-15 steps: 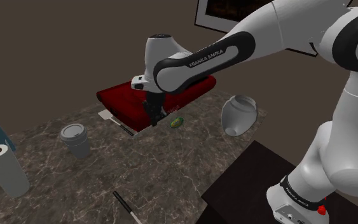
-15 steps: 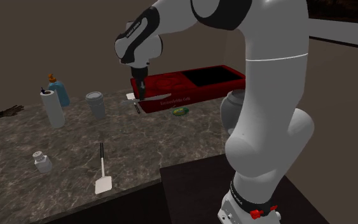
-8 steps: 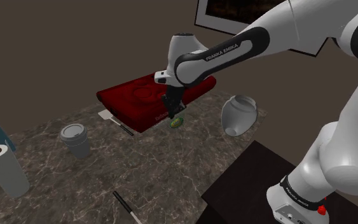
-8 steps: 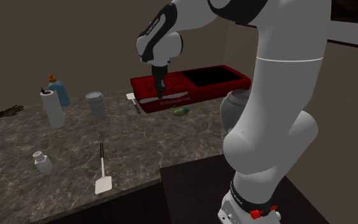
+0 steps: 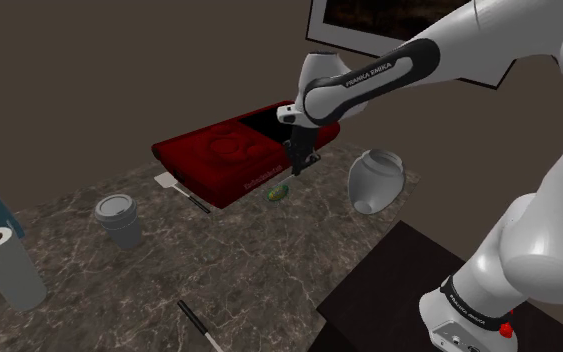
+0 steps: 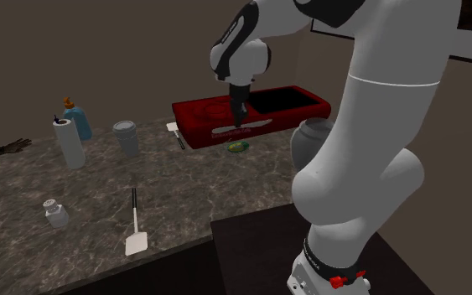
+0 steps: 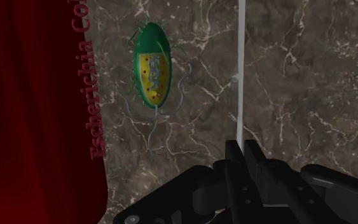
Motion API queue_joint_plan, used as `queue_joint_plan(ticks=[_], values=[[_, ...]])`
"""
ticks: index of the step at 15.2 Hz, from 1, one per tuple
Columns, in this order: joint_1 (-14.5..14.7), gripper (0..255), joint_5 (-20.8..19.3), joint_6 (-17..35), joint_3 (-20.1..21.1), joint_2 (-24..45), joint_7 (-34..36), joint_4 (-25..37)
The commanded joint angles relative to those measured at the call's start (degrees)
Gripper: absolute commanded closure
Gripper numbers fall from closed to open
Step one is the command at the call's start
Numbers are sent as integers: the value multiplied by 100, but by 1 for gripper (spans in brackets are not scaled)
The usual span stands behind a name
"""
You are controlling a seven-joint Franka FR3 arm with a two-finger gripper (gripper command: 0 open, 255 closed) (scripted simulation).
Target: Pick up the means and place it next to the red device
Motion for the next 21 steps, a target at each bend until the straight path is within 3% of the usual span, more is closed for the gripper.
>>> queue_joint_plan(ticks=[1, 8, 21], values=[[-146, 255, 12, 15, -126, -86, -291, -115], [-664, 255, 25, -19, -606, -197, -1297, -245], [-677, 255, 169, 866, -592, 419, -1445, -523]])
